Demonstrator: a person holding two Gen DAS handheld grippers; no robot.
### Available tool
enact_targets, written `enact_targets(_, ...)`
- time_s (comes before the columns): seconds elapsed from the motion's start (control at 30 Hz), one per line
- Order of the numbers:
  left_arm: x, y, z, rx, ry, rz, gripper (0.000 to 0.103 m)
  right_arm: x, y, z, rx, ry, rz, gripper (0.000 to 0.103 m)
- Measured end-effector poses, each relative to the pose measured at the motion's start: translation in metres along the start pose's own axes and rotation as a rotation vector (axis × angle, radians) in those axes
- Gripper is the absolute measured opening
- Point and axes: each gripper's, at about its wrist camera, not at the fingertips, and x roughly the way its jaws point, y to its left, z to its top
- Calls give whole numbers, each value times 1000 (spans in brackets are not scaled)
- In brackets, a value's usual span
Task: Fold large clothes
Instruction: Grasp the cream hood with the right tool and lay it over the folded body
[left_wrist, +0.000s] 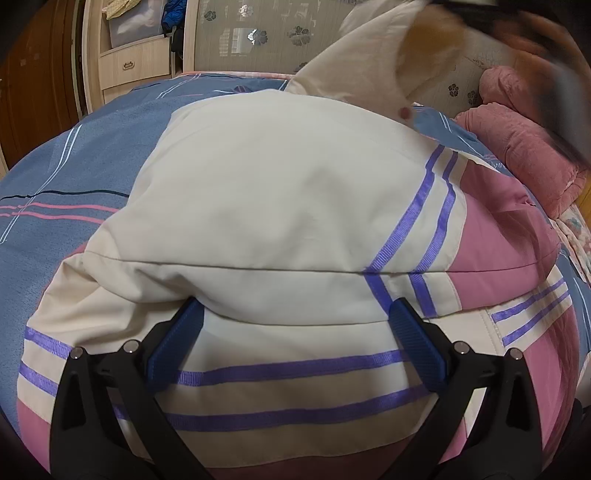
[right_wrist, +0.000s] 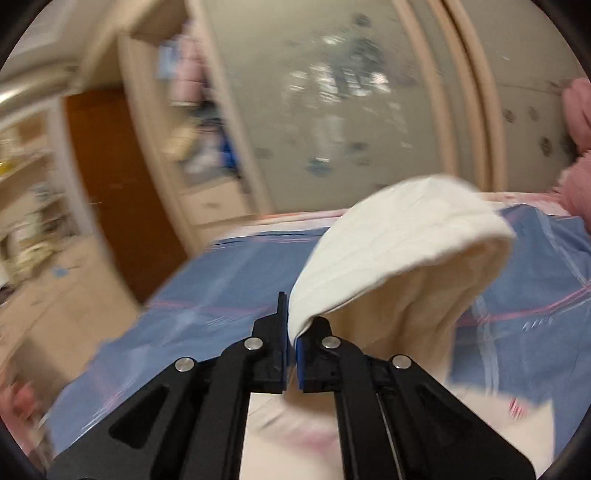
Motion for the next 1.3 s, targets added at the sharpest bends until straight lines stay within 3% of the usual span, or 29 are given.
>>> enact_targets(0.07,0,0,0,0,0,0,101,-23,29,-42,-63,64,25,4)
enact_targets(0.17,0,1,0,0,0,-1,101,-32,56,-114,-134,259,49,10)
enact_targets(0.23,0,1,0,-2,-1,-1,101,-37,51,-156,-56,411,106,19)
enact_targets(0.3,-1,1,0,-6,-2,-1,101,-49,41,-173,-2,449,63,55)
enact_targets(0.37,-2,1,-1,-6,-3,0,101,-71,36,-174,10,383,-23,70)
enact_targets(0.43,-2,2,-1,-7,-2,0,101,-100,25,-159,21,241,-129,81)
enact_targets(0.5,-2,1,-1,-7,-2,2,101,-115,12,-144,45,120,-252,102)
enact_targets(0.53,-1,0,-1,-7,-2,4,101,-118,2,-136,75,63,-327,102)
enact_targets(0.6,-1,0,-1,-7,-2,4,101,-110,-24,-127,153,53,-385,102)
enact_targets(0.73,0,-2,0,-7,1,9,101,-72,-57,-120,351,146,-357,102)
enact_targets(0.77,0,-2,0,-8,4,10,101,-61,-61,-120,393,164,-319,97)
enact_targets(0.8,0,-2,0,-9,5,11,101,-55,-60,-121,408,173,-287,74)
enact_targets(0.83,0,-2,0,-9,6,12,101,-51,-57,-119,404,190,-272,58)
enact_targets(0.87,0,-2,0,-11,6,11,101,-50,-50,-118,385,207,-258,28)
enact_targets(0.9,0,-2,0,-11,6,9,101,-49,-40,-110,370,214,-208,17)
enact_targets(1.1,-1,0,1,-19,13,-1,101,-104,0,-89,347,107,34,13)
enact_targets(1.2,-3,4,3,-35,14,-11,101,-125,9,-100,309,104,40,13)
enact_targets(1.3,-15,12,6,-85,-28,-14,101,-132,9,-131,298,176,11,9)
